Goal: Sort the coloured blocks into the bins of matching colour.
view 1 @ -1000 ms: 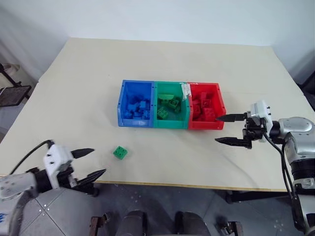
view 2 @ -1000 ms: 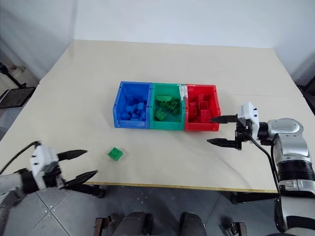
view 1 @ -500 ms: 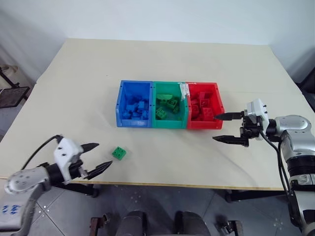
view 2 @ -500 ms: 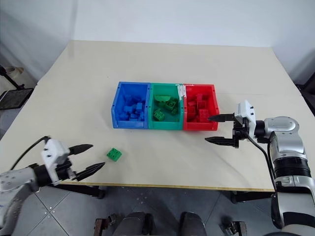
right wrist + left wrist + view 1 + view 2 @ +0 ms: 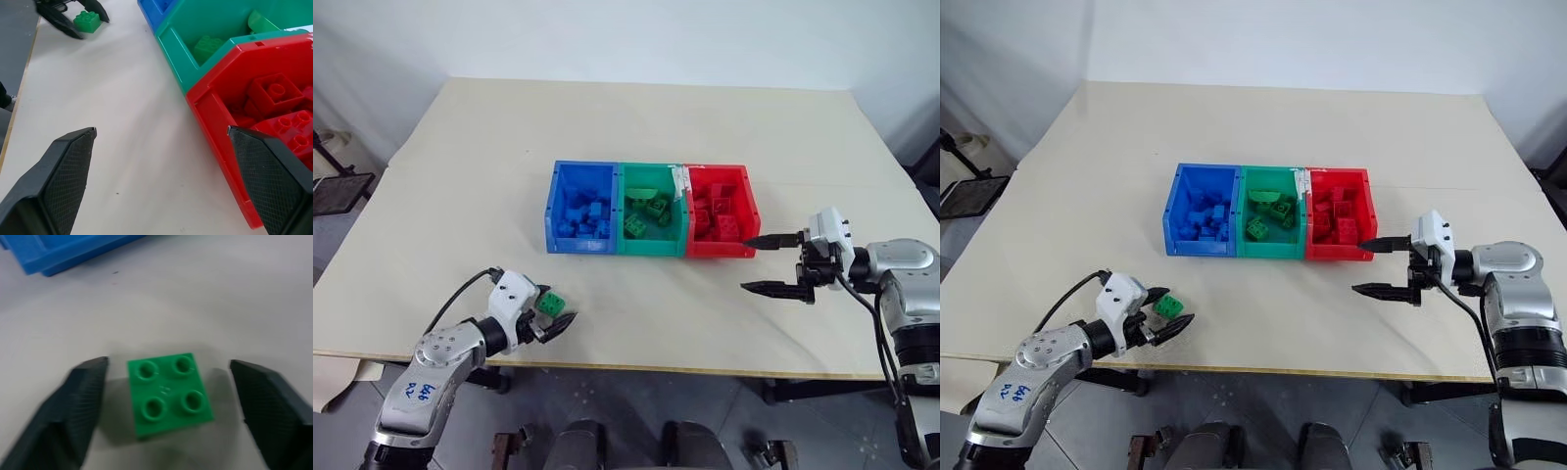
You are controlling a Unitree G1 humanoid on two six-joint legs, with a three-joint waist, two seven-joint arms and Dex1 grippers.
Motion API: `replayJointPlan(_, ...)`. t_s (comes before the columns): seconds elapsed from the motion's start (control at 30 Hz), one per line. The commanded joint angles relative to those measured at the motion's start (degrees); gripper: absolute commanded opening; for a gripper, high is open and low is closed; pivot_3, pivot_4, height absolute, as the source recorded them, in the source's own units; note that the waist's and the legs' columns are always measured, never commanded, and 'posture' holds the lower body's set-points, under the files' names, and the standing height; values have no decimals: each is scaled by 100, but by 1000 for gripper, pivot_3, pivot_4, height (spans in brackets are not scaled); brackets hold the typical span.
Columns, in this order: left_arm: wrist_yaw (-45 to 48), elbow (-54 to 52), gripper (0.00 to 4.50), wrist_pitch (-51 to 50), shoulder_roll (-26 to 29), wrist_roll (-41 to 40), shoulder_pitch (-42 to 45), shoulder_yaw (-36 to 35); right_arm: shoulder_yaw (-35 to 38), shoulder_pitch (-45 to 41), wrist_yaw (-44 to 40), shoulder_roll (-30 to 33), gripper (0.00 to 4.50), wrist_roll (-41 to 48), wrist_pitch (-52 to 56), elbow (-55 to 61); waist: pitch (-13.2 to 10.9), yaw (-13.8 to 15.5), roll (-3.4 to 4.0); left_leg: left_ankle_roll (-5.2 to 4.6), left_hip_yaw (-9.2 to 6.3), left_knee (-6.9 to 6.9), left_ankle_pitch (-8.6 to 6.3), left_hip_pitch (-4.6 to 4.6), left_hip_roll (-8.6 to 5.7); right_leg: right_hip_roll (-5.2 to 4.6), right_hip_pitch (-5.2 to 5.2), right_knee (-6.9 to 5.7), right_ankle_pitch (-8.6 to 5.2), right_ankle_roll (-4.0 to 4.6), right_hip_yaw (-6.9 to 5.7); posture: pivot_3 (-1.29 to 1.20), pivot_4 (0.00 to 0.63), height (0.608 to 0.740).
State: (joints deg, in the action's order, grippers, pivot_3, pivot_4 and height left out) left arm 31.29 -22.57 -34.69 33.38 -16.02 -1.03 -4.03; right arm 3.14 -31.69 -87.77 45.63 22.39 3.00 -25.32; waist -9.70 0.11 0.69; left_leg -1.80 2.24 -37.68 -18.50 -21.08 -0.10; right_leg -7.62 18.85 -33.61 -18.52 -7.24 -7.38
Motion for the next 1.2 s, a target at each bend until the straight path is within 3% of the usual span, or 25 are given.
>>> replayJointPlan(0.03, -55, 94, 2888, -337, 36, 29, -74, 58, 236, 38, -71, 189, 4500, 140, 59, 195, 4, -2, 7, 0, 0, 1, 0, 0, 0, -1, 0, 0, 0, 0, 0, 0, 150, 740)
replayJointPlan(0.1, -18, 80, 2164, -319, 38, -29, -10, 36, 236, 51, -61, 205, 4500, 140, 68, 210, 5, -3, 8, 0, 0, 1, 0, 0, 0, -1, 0, 1, 0, 0, 0, 0, 150, 740)
replayJointPlan(0.2, 158, -27, 1492, -282, 34, -247, 169, -45, 239, 42, -28, 220, 4500, 143, 87, 221, 5, -4, 8, 0, 0, 1, 0, -1, 0, -1, 0, 4, 0, 0, 0, 0, 150, 740)
replayJointPlan(0.57, 755, 496, 1504, 207, -425, -530, 2544, 455, 357, 239, 163, 214, 4500, 161, 203, 485, 1, 146, 1, -2, -4, -8, 0, -12, -8, 11, -1, 5, 1, -1, -10, 0, 150, 740)
replayJointPlan(0.77, 1348, 2184, 1504, 1071, -1093, -172, 3992, 1158, 425, 383, 303, 187, 4500, 182, 260, 665, -3, 146, -5, -6, 3, -13, 3, -13, -14, 19, -2, 5, 3, -7, -36, 0, 150, 740)
replayJointPlan(1.07, 517, 6234, 1504, 2932, -2415, 822, 6035, 1245, 740, 1033, 646, 241, 4500, 354, 466, 1333, -15, 156, -25, -10, 9, -13, 5, -13, -14, 23, 1, 2, 4, -16, -48, 0, 150, 740)
replayJointPlan(1.1, 546, 6441, 2237, 2970, -2482, 830, 6139, 1223, 780, 1107, 689, 252, 4500, 374, 496, 1414, -17, 156, -28, -11, 9, -13, 5, -15, -14, 22, 2, 3, 4, -17, -49, 0, 150, 740)
replayJointPlan(1.2, 515, 6590, 3052, 3338, -2544, 904, 6203, 1151, 892, 1272, 769, 299, 4500, 422, 564, 1577, -17, 136, -29, -11, 13, -9, 6, -15, -16, 20, 4, 2, 4, -19, -47, 0, 150, 740)
